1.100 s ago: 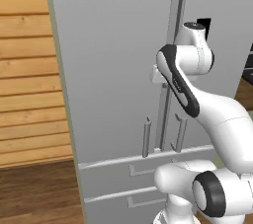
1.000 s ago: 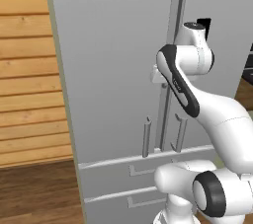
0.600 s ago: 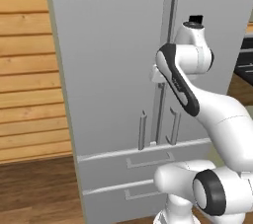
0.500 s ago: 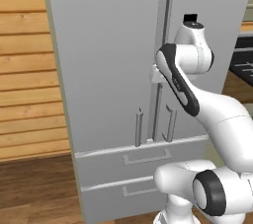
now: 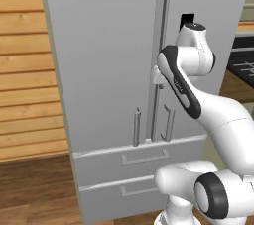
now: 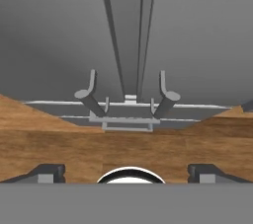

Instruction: Take the strawberry from the fridge and place it on top of the pancake, located on the dining counter.

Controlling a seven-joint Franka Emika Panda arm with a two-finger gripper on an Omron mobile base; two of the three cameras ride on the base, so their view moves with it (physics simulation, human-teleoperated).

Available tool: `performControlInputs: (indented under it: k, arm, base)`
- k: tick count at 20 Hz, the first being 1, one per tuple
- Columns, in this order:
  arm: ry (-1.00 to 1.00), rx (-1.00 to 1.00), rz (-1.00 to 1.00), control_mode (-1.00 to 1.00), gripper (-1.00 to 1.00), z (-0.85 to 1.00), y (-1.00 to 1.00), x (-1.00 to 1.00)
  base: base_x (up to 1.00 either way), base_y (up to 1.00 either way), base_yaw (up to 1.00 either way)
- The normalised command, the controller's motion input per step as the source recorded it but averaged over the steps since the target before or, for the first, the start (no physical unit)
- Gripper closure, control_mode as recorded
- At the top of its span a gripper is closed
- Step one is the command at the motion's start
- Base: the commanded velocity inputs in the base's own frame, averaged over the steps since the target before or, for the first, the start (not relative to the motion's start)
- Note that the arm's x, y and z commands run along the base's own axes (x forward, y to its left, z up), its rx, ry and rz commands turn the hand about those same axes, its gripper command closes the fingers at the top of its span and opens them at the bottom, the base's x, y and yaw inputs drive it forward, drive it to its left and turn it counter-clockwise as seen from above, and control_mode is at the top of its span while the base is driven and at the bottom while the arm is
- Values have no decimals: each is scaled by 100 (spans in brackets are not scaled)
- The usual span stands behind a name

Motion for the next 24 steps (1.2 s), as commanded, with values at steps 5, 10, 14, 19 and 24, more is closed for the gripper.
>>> performControlInputs:
  k: [5, 10, 14, 19, 24]
  arm:
    - [0, 0, 0, 100, -100, 0, 0, 0]
    - [0, 0, 0, -100, -100, -22, -17, -7]
    - [0, -2, 1, -100, -100, -81, -32, 3]
    - [6, -1, 0, -100, -100, -68, -20, 25]
    - [1, -2, 0, -100, -100, -62, -15, 40]
  base:
    - [-66, -26, 0]
    - [-38, -13, 0]
    - [0, 0, 0]
    - [0, 0, 0]
    - [0, 0, 0]
